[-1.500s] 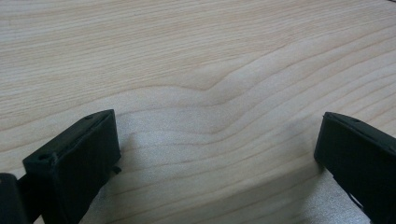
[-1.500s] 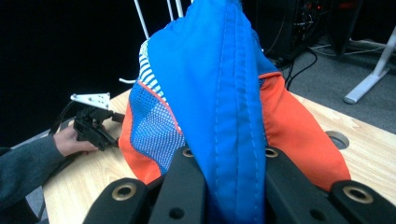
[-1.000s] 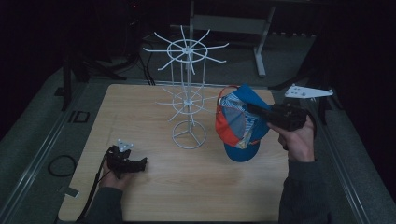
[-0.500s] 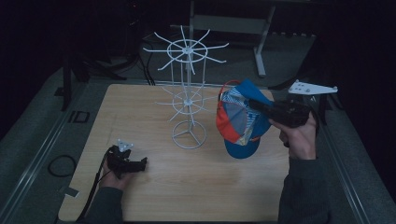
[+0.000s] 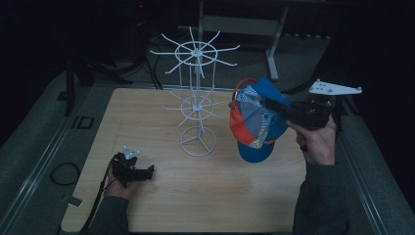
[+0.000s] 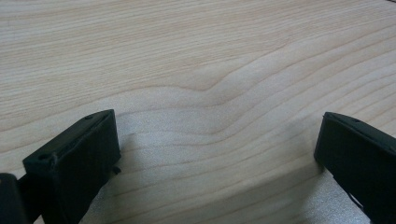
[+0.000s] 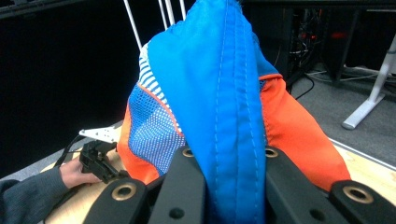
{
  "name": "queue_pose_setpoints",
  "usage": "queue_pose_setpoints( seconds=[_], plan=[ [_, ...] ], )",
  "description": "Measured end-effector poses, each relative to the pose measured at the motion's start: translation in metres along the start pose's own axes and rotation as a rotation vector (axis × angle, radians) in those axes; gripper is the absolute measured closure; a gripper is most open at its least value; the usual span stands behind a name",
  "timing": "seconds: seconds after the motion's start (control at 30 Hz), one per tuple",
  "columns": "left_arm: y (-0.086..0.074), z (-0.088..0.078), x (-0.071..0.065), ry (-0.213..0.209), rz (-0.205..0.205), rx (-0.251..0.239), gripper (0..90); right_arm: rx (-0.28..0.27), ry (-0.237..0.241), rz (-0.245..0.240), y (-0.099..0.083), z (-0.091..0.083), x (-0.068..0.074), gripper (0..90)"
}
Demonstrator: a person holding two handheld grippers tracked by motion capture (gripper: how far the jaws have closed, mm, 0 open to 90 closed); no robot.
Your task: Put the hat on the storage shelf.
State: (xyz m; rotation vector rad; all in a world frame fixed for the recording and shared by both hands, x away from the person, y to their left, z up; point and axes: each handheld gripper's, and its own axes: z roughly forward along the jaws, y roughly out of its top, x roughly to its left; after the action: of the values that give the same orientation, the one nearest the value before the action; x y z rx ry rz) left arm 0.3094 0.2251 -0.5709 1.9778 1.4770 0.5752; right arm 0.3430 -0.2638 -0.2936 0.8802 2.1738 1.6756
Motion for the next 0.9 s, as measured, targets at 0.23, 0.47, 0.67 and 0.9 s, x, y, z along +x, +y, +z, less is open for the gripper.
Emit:
queue_pose_setpoints(
  seconds=[0.23,0.47,0.67,0.9],
  plan=[
    [0.000,0.000,0.000,0.000,0.000,0.000,0.2,-0.024,0.000,0.003,0.005,-0.005,-0.002,87.6],
    [0.000,0.000,0.000,0.000,0.001,0.000,0.2,-0.040,0.002,0.005,0.007,-0.008,-0.001,87.6],
    [0.000,0.000,0.000,0.000,0.001,0.000,0.2,-0.057,0.010,0.003,0.011,-0.009,0.000,87.5],
    [0.000,0.000,0.000,-0.001,0.004,0.001,0.2,-0.072,0.015,-0.005,0.015,-0.011,0.004,87.6]
  ],
)
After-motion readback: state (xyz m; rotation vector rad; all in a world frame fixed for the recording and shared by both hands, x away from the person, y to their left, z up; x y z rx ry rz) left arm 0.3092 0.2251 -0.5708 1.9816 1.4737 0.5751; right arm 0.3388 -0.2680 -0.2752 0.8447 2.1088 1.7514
